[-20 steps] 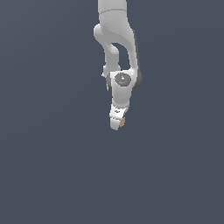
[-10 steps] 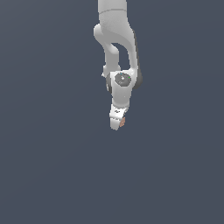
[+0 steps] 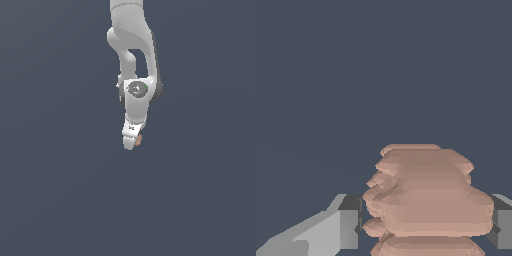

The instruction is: Pick up the object and move it to a goal position.

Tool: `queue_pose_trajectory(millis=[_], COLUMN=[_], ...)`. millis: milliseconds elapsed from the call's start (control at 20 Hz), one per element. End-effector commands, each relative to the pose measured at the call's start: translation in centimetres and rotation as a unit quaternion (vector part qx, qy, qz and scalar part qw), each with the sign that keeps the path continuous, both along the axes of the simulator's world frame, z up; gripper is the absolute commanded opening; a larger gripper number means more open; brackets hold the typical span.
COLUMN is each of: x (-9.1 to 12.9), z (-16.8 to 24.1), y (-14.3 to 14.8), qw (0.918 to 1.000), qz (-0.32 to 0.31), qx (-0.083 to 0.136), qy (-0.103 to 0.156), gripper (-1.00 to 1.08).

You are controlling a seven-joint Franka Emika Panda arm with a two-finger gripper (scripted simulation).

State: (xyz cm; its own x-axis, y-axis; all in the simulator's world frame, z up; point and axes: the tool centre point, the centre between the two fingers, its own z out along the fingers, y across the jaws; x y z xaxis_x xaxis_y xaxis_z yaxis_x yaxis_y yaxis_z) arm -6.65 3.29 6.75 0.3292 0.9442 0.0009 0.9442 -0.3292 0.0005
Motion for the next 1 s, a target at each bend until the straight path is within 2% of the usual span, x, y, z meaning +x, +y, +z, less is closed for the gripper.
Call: queue_pose_trajectory(millis=[0,950], x=[1.0,11.3], z=[1.1,12.1], y=[-0.6,-6.2], qw=[1.0,1.0], qz=[0.0,0.0], qx=[0.0,0.001], qy=[0.0,0.0], gripper=[-1.0,-1.0])
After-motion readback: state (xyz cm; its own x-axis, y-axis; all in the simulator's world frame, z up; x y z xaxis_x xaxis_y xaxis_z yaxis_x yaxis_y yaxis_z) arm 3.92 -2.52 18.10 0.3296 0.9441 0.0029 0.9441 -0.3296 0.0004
